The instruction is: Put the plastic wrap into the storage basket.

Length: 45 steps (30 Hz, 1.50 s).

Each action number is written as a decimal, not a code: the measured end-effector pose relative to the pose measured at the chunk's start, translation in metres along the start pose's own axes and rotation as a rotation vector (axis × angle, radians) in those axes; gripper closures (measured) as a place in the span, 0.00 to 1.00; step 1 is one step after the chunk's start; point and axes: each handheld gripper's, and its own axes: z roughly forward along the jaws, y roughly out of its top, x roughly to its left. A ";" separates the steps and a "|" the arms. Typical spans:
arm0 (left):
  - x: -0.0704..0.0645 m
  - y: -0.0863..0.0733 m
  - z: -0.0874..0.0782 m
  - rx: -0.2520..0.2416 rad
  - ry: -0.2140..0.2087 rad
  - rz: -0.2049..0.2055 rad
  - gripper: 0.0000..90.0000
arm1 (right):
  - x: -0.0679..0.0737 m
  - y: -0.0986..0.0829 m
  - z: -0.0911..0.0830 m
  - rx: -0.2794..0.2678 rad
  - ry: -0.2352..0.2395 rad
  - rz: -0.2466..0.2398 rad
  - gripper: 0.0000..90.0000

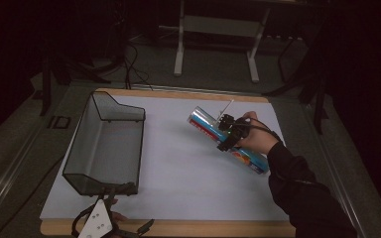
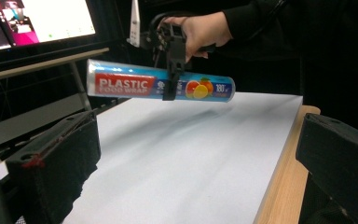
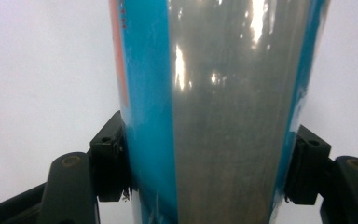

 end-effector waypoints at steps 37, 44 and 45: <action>-0.002 0.000 0.000 0.012 -0.002 -0.006 0.01 | 0.061 0.100 -0.028 -0.220 -0.028 0.254 0.35; -0.001 0.000 -0.001 0.025 0.004 -0.013 0.01 | 0.076 0.122 -0.033 -0.246 -0.027 0.264 0.35; -0.001 0.000 -0.001 0.022 -0.002 -0.016 0.01 | 0.079 0.126 -0.033 -0.253 -0.032 0.267 0.35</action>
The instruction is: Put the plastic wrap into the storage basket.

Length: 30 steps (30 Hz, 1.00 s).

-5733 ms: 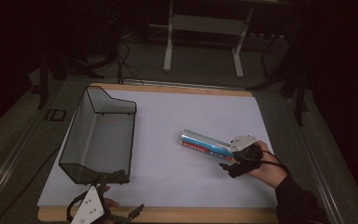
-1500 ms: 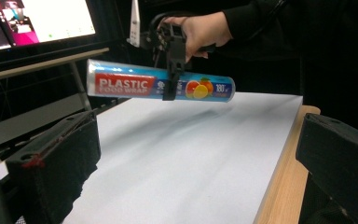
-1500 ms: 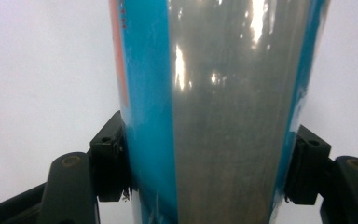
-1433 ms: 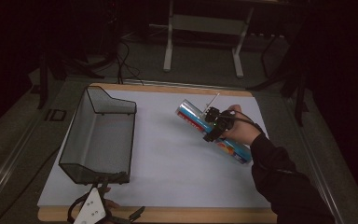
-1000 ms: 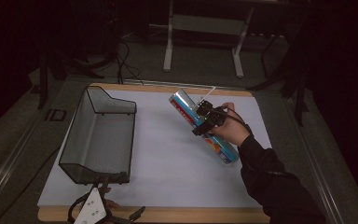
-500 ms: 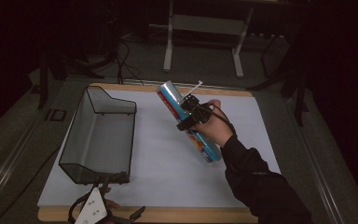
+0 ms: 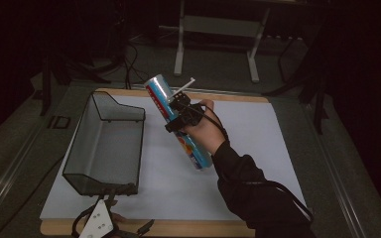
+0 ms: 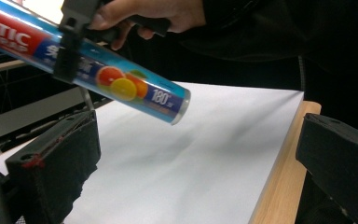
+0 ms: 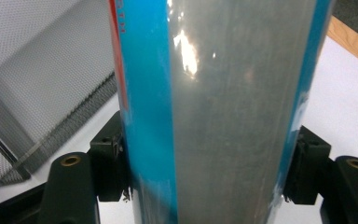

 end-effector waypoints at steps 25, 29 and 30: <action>-0.003 0.001 -0.001 0.008 0.020 0.014 0.01 | 0.073 0.071 0.007 -0.133 0.076 0.079 0.35; -0.003 0.001 -0.003 0.002 0.028 0.010 0.01 | 0.084 0.081 0.011 -0.158 0.104 0.099 0.35; -0.003 0.002 -0.004 -0.003 0.031 0.007 0.01 | 0.084 0.081 0.011 -0.158 0.104 0.099 0.35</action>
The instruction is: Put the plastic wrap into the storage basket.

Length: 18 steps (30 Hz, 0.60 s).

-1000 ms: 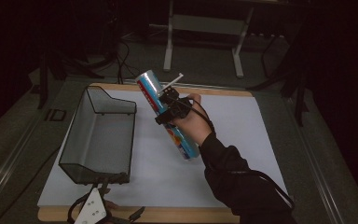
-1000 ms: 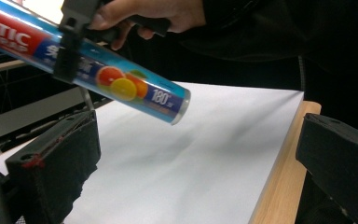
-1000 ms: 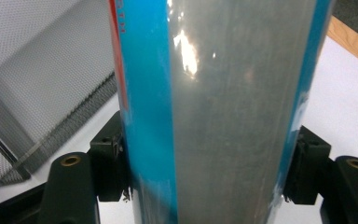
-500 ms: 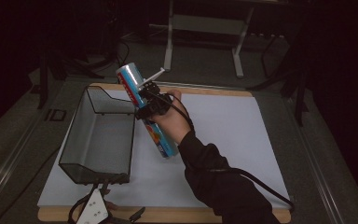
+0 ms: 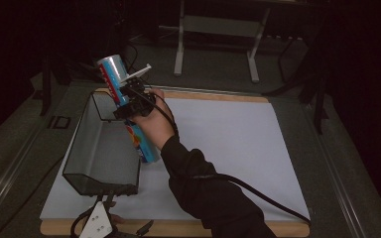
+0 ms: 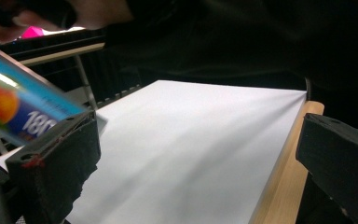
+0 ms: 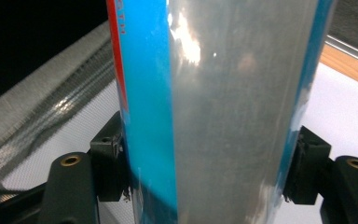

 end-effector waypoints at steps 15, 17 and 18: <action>-0.001 0.001 -0.002 -0.011 0.032 0.015 0.01 | 0.020 -0.004 0.042 -0.050 0.078 0.131 0.35; 0.000 0.001 -0.003 -0.012 0.033 0.010 0.01 | 0.018 -0.009 0.051 -0.046 0.092 0.173 0.35; 0.000 0.001 -0.003 -0.013 0.036 0.009 0.01 | 0.017 -0.011 0.053 -0.043 0.096 0.185 0.35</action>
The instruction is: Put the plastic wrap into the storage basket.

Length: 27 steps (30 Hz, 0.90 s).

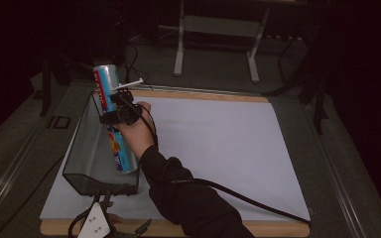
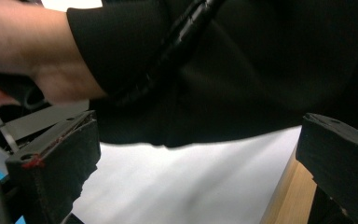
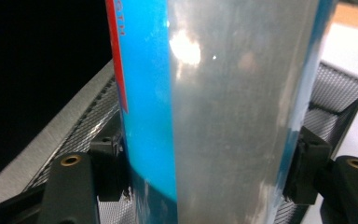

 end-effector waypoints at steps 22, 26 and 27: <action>0.000 0.000 0.000 -0.001 -0.015 -0.003 0.01 | -0.027 -0.032 0.042 0.107 -0.072 0.193 0.35; 0.000 0.000 0.000 -0.001 -0.017 -0.002 0.01 | -0.034 -0.033 0.048 0.106 -0.097 0.216 0.34; 0.000 0.000 0.000 -0.001 -0.017 -0.002 0.01 | -0.036 -0.033 0.050 0.115 -0.101 0.220 0.34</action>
